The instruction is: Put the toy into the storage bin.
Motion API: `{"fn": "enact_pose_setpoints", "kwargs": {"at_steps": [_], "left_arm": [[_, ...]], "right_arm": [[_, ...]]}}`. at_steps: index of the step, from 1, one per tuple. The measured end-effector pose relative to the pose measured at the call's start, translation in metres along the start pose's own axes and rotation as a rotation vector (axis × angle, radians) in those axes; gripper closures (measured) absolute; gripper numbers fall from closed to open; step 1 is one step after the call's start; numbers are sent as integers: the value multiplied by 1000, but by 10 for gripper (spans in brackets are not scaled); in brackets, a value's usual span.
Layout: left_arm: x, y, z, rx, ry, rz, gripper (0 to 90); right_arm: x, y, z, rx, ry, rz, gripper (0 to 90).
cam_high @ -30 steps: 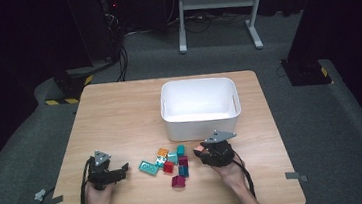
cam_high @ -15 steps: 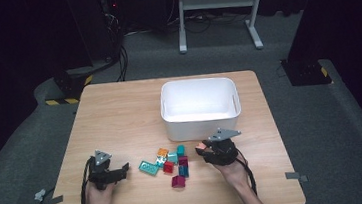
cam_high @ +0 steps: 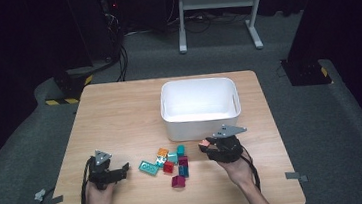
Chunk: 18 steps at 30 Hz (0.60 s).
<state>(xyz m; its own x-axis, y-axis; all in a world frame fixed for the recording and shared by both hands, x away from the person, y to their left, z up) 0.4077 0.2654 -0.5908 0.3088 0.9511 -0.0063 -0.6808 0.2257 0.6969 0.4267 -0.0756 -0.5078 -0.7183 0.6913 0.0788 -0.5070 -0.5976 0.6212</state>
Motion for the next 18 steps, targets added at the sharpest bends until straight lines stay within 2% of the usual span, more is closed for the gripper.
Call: {"fn": "enact_pose_setpoints", "kwargs": {"at_steps": [7,18], "left_arm": [[0,0,0,0,0,0,115],[0,0,0,0,-1,1,115]], "right_arm": [[-1,11,11,-17,15,3,591],[-7,26,26,-34,-1,18,591]]}}
Point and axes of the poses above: each handheld gripper's, and its own axes: y roughly backward along the jaws, z roughly out of its top, x roughly to its left, the point moved 9 cm from there along -y, roughly forward along the jaws, and after that the axes turned 1 degree about x, right-handed, at the moved point
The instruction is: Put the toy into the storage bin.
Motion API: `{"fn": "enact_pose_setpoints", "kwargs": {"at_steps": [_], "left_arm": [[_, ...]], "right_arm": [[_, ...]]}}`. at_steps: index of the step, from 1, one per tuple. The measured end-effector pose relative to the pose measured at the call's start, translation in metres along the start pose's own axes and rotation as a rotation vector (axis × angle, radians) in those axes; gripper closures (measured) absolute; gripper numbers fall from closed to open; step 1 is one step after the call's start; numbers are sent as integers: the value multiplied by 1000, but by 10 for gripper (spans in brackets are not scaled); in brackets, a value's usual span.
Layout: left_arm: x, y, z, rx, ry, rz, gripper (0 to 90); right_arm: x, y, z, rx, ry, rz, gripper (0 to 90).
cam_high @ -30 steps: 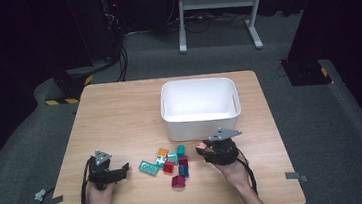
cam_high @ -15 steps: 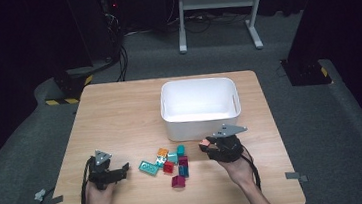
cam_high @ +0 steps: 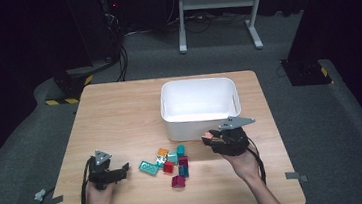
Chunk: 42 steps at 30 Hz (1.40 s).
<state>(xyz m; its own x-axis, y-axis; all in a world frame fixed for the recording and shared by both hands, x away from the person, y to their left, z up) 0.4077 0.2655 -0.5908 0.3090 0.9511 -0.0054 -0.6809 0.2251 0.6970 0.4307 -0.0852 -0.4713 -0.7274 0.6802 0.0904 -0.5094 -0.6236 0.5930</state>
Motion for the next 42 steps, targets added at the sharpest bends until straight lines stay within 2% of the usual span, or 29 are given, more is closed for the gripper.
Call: {"fn": "enact_pose_setpoints", "kwargs": {"at_steps": [17,22,33,42], "left_arm": [[0,0,0,0,1,0,115],[0,0,0,0,1,0,115],[0,0,0,0,1,0,115],[0,0,0,0,1,0,115]], "right_arm": [[-13,26,33,-55,-10,1,591],[-20,33,48,-76,-17,-11,591],[-38,33,65,-86,-54,-26,591],[-52,27,72,-70,-57,-70,591]]}}
Point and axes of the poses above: each handheld gripper's, and its own axes: y roughly backward along the jaws, z roughly out of its top, x roughly to its left, the point moved 9 cm from there along -y, roughly forward along the jaws, and after that the axes turned 1 degree about x, right-handed, at the moved point
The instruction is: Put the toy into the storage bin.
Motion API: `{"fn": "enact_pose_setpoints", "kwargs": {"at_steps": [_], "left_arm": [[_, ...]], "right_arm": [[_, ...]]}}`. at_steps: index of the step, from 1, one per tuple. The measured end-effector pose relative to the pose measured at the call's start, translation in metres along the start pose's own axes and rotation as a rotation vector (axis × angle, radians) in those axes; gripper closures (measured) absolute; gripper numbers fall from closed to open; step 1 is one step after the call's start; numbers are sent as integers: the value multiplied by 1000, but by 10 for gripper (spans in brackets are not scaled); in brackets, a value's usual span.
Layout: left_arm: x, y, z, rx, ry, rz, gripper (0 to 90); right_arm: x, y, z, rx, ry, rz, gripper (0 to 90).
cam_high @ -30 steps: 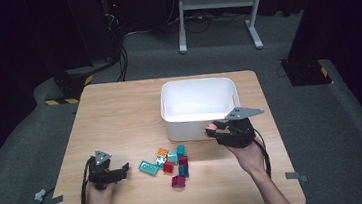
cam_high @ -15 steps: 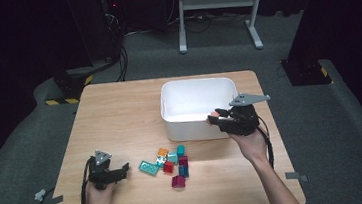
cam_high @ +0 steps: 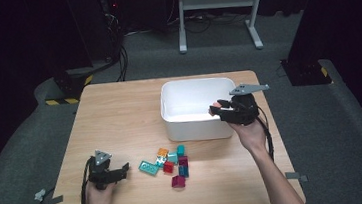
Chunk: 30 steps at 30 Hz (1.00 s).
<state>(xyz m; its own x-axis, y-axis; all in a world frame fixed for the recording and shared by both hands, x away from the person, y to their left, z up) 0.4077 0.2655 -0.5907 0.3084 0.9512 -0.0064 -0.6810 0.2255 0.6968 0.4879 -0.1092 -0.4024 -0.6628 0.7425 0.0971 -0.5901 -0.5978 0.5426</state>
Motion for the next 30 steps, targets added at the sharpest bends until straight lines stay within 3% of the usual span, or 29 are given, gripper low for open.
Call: {"fn": "enact_pose_setpoints", "kwargs": {"at_steps": [6,30], "left_arm": [[0,0,0,0,0,0,115],[0,0,0,-1,1,0,116]], "right_arm": [[-7,-6,2,4,-14,-17,591],[-39,-42,-8,102,-52,-100,587]]}}
Point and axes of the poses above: each handheld gripper's, and its own axes: y roughly backward along the jaws, z roughly out of its top, x roughly to its left, the point moved 9 cm from there along -y, roughly forward along the jaws, and after that the axes turned 1 degree about x, right-handed, at the moved point
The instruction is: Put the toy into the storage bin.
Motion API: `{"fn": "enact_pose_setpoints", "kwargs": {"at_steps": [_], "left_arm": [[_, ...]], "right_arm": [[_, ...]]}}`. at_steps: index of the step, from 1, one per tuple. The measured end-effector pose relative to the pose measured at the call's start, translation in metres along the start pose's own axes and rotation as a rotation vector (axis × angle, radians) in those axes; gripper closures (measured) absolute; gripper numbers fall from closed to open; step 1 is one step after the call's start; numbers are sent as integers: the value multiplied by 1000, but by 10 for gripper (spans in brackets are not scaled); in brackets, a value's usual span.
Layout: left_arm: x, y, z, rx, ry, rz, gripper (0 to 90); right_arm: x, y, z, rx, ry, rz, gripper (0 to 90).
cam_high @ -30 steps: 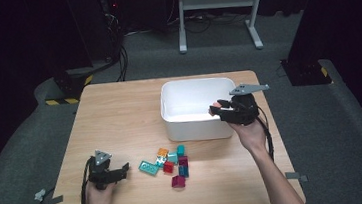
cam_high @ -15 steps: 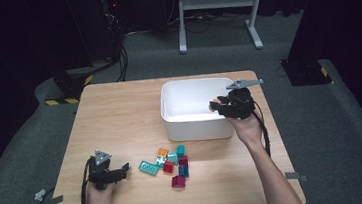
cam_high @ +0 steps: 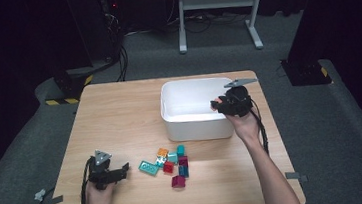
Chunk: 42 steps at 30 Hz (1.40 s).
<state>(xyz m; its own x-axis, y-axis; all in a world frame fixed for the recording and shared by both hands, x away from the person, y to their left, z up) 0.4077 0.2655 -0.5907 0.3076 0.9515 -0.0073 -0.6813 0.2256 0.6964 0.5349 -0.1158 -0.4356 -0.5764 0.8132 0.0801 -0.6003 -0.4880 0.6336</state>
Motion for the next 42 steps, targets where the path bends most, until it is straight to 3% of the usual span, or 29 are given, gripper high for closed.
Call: {"fn": "enact_pose_setpoints", "kwargs": {"at_steps": [5,9,14,21,31,42], "left_arm": [[0,0,0,0,0,0,116],[0,0,0,2,0,1,116],[0,0,0,0,0,1,116],[0,0,0,0,0,1,116],[0,0,0,0,0,2,116],[0,0,0,0,1,2,116]], "right_arm": [[-2,-4,-2,15,4,-8,574],[-3,-7,-3,23,1,-9,477],[3,-1,-4,-10,5,11,413],[11,10,-6,-51,14,26,401],[38,39,-8,-138,65,80,403],[63,47,-19,-150,106,123,426]]}}
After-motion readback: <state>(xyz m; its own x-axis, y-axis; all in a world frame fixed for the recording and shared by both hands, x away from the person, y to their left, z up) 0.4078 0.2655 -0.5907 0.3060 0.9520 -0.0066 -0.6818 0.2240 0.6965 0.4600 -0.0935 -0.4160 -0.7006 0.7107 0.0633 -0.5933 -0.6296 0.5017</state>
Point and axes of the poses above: each handheld gripper's, and its own axes: y roughly backward along the jaws, z roughly out of its top, x roughly to its left, the point moved 9 cm from there along -y, roughly forward along the jaws, and after that the axes turned 1 degree about x, right-handed, at the moved point
